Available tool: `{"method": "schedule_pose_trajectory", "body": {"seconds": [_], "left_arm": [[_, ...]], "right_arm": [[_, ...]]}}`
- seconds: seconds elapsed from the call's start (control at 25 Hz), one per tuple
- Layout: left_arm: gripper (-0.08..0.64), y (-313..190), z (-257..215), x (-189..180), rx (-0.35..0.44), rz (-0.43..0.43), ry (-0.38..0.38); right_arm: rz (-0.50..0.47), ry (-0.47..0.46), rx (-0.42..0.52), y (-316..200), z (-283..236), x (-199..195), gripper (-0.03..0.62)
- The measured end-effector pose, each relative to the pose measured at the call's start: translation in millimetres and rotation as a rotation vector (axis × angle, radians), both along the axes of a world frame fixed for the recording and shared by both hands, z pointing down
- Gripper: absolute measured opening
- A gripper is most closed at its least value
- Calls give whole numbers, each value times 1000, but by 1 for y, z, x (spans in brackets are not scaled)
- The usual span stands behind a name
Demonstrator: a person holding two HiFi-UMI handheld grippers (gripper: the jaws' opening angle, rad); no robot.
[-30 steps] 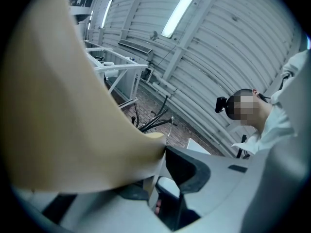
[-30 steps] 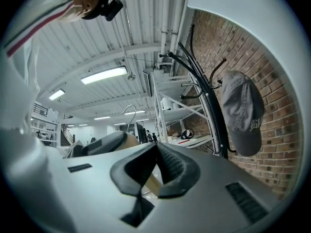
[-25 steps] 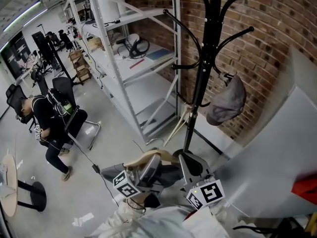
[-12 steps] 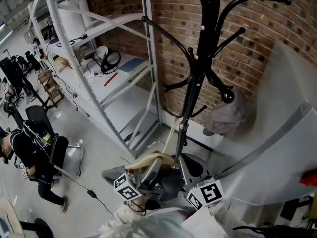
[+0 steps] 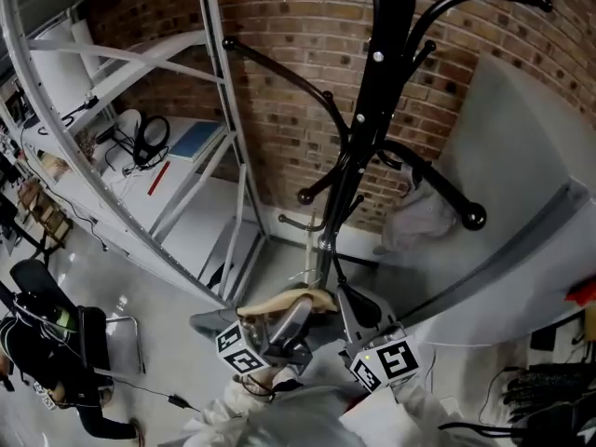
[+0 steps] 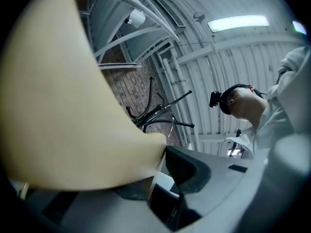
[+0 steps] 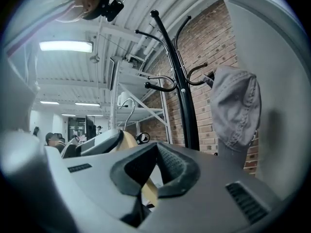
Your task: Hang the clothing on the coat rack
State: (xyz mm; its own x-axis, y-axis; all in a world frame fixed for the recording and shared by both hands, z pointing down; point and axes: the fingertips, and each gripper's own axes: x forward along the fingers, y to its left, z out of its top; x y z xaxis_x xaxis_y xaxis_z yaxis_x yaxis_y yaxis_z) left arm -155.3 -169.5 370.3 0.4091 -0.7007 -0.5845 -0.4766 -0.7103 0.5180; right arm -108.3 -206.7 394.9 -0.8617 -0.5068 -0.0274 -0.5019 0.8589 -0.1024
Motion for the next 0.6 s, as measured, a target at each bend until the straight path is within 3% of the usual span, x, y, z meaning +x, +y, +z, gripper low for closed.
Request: {"method": "schedule_pose_trajectory", "body": {"seconds": [0.36,0.6], "left_arm": [[106,-8,-2,-24,14,188,18],[114,-15,-3,-35,37,263,27]], "right_arm": [[182,-19,8,-5,-2,-17,25],[265,-40,3,2,4,-15,24]]}}
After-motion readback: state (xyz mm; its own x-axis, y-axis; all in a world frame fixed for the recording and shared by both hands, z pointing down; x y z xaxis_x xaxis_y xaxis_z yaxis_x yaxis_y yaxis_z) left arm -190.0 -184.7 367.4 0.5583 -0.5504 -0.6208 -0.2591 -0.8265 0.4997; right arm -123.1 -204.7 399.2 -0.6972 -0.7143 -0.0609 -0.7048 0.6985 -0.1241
